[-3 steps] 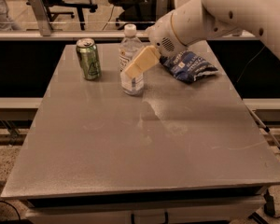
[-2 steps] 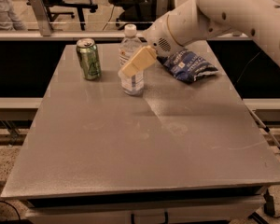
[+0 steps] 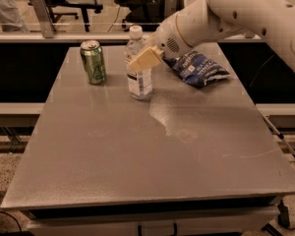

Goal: Pick blue plastic bottle

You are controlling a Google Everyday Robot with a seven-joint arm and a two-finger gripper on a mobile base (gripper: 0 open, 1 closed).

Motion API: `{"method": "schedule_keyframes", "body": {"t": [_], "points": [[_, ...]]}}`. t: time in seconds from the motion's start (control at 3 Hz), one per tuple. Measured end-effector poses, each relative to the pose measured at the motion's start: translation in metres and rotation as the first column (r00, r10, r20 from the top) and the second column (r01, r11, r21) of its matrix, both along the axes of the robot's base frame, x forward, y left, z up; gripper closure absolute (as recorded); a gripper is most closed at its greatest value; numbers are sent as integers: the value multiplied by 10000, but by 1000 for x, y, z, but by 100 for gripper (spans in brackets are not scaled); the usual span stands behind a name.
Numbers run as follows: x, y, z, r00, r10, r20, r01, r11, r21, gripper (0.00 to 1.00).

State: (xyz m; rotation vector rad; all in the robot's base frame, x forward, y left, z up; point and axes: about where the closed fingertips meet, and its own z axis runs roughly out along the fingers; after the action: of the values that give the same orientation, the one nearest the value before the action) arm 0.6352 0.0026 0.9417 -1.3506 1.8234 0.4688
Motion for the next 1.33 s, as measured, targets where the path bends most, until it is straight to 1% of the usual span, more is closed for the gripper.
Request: {"method": "schedule_keyframes", "body": {"t": [0.33, 0.67, 1.0, 1.33], "points": [[-7, -4, 15, 9998, 207, -27, -206, 9998, 76, 82], [-24, -18, 42, 9984, 548, 132, -548, 9985, 38, 100], [-46, -32, 71, 9941, 1027, 336, -1035, 9943, 252, 100], [-73, -42, 101, 9853, 1611, 564, -1647, 9842, 649, 100]]}}
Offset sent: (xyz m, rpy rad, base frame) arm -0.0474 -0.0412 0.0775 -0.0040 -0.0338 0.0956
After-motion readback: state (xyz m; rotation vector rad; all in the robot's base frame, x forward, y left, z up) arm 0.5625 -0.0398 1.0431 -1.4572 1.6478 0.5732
